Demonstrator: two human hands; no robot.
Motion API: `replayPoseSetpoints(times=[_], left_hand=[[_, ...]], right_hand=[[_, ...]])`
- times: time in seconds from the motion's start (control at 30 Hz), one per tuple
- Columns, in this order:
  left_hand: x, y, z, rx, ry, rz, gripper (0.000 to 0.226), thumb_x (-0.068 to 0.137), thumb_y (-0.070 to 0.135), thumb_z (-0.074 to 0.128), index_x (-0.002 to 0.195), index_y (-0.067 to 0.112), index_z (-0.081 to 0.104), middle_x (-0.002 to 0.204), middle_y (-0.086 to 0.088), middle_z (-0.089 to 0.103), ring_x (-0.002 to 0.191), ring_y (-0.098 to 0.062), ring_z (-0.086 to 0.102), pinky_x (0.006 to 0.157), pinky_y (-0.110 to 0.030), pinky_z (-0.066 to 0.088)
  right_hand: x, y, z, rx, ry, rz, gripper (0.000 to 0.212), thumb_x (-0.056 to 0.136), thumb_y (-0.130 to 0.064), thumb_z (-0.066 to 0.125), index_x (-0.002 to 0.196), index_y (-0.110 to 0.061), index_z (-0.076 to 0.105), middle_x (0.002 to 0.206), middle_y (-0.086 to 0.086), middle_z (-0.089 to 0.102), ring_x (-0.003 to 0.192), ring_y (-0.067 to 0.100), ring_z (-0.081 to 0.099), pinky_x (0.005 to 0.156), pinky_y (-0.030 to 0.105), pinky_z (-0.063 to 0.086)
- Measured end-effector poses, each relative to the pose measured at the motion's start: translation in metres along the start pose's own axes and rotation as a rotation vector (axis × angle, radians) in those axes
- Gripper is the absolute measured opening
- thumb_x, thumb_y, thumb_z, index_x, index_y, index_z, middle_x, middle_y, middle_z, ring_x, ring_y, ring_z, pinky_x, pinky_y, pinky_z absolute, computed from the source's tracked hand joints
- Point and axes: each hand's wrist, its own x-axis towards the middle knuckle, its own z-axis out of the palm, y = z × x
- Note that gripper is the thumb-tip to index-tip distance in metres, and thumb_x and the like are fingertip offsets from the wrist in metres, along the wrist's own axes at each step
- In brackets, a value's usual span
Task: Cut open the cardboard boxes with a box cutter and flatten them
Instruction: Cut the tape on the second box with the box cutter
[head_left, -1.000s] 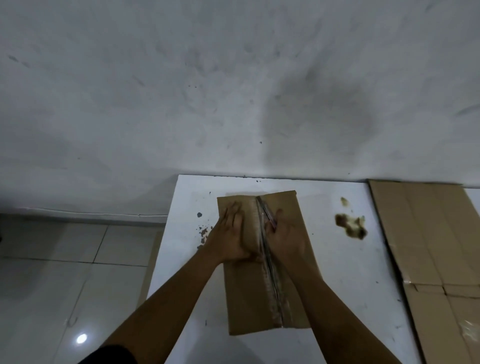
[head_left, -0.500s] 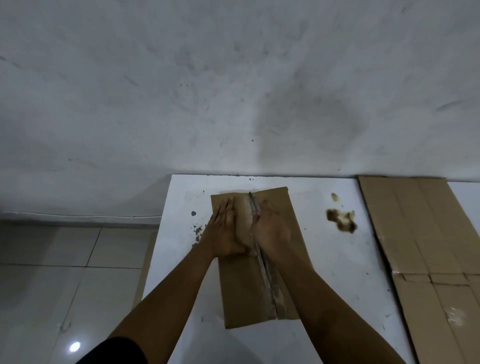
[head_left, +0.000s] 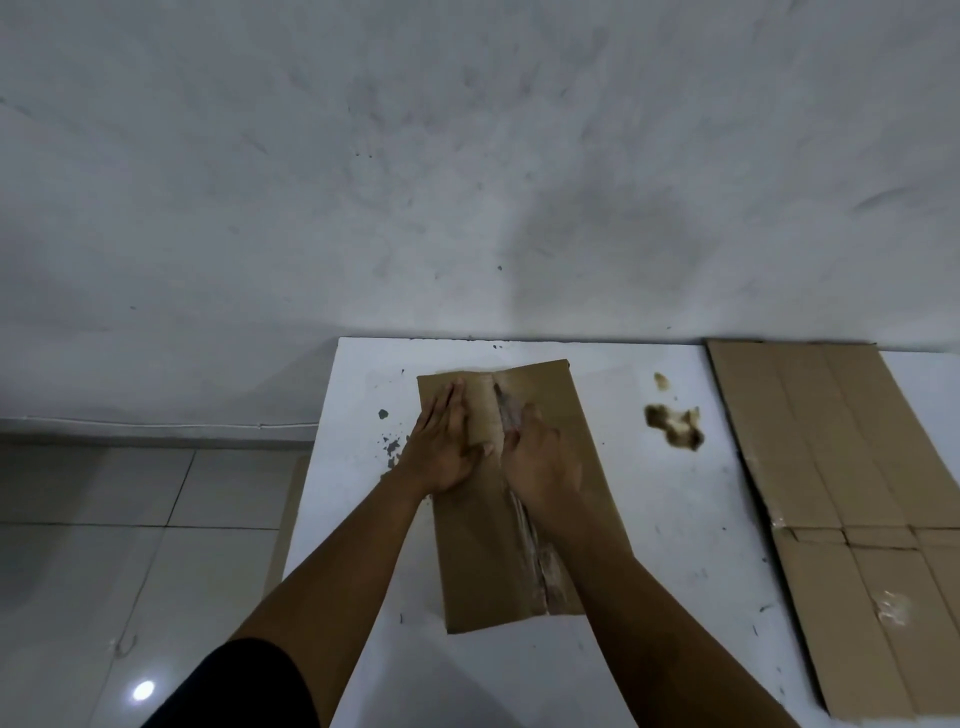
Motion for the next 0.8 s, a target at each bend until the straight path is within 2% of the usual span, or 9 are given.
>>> replayPoseSetpoints(times=[0.1, 0.17, 0.23, 0.37, 0.5, 0.63, 0.8], left_hand=[[0.001, -0.002, 0.002, -0.008, 0.003, -0.010, 0.106, 0.089, 0.071, 0.037, 0.155, 0.005, -0.013, 0.166, -0.005, -0.008, 0.150, -0.012, -0.016, 0.124, -0.032, -0.006], [0.001, -0.003, 0.004, -0.019, 0.003, -0.011, 0.107, 0.088, 0.073, 0.036, 0.156, 0.005, -0.011, 0.166, -0.005, -0.007, 0.151, -0.014, -0.013, 0.124, -0.033, -0.005], [0.002, -0.004, 0.004, -0.012, 0.010, 0.001, 0.109, 0.083, 0.076, 0.027, 0.156, 0.003, -0.009, 0.166, -0.007, -0.005, 0.152, -0.017, -0.011, 0.124, -0.034, -0.003], [0.004, -0.007, 0.007, -0.006, 0.018, 0.015, 0.111, 0.080, 0.077, 0.022, 0.156, 0.001, -0.006, 0.166, -0.007, -0.008, 0.147, -0.011, -0.018, 0.121, -0.028, -0.008], [0.006, -0.009, 0.009, 0.002, 0.019, 0.019, 0.113, 0.077, 0.078, 0.021, 0.156, 0.001, -0.004, 0.166, -0.006, -0.010, 0.144, -0.008, -0.021, 0.121, -0.029, -0.010], [0.005, -0.007, 0.009, 0.010, 0.019, 0.017, 0.114, 0.075, 0.077, 0.019, 0.155, -0.001, -0.008, 0.166, -0.009, -0.004, 0.148, -0.013, -0.015, 0.118, -0.026, -0.010], [0.006, -0.010, 0.013, 0.039, 0.033, 0.021, 0.113, 0.077, 0.077, 0.017, 0.155, -0.002, -0.004, 0.166, -0.011, -0.002, 0.152, -0.019, -0.010, 0.120, -0.029, -0.007]], right_hand=[[0.012, -0.006, -0.006, 0.024, 0.029, -0.004, 0.045, 0.102, -0.025, 0.042, 0.146, -0.016, 0.038, 0.113, 0.012, 0.068, 0.101, 0.031, 0.065, 0.070, 0.034, 0.043], [0.017, -0.009, -0.008, 0.025, -0.004, 0.005, 0.050, 0.099, -0.025, 0.045, 0.148, -0.016, 0.036, 0.118, 0.011, 0.066, 0.106, 0.033, 0.064, 0.072, 0.034, 0.041], [0.018, -0.010, -0.006, 0.021, -0.039, 0.004, 0.053, 0.098, -0.025, 0.049, 0.148, -0.015, 0.035, 0.118, 0.012, 0.066, 0.106, 0.033, 0.063, 0.072, 0.034, 0.041], [0.018, -0.010, -0.004, -0.001, -0.030, 0.007, 0.048, 0.098, -0.022, 0.046, 0.145, -0.015, 0.039, 0.110, 0.010, 0.068, 0.097, 0.031, 0.065, 0.067, 0.032, 0.040], [0.017, -0.013, -0.007, -0.043, -0.062, -0.003, 0.043, 0.096, -0.021, 0.049, 0.139, -0.015, 0.044, 0.111, 0.009, 0.067, 0.099, 0.030, 0.065, 0.070, 0.034, 0.045], [0.015, -0.012, -0.005, -0.079, -0.054, -0.005, 0.041, 0.099, -0.020, 0.042, 0.140, -0.017, 0.046, 0.116, 0.009, 0.067, 0.103, 0.030, 0.064, 0.074, 0.036, 0.045], [0.010, -0.010, -0.004, -0.103, -0.036, -0.012, 0.035, 0.100, -0.023, 0.043, 0.134, -0.017, 0.051, 0.115, 0.008, 0.067, 0.103, 0.029, 0.065, 0.071, 0.034, 0.042]])
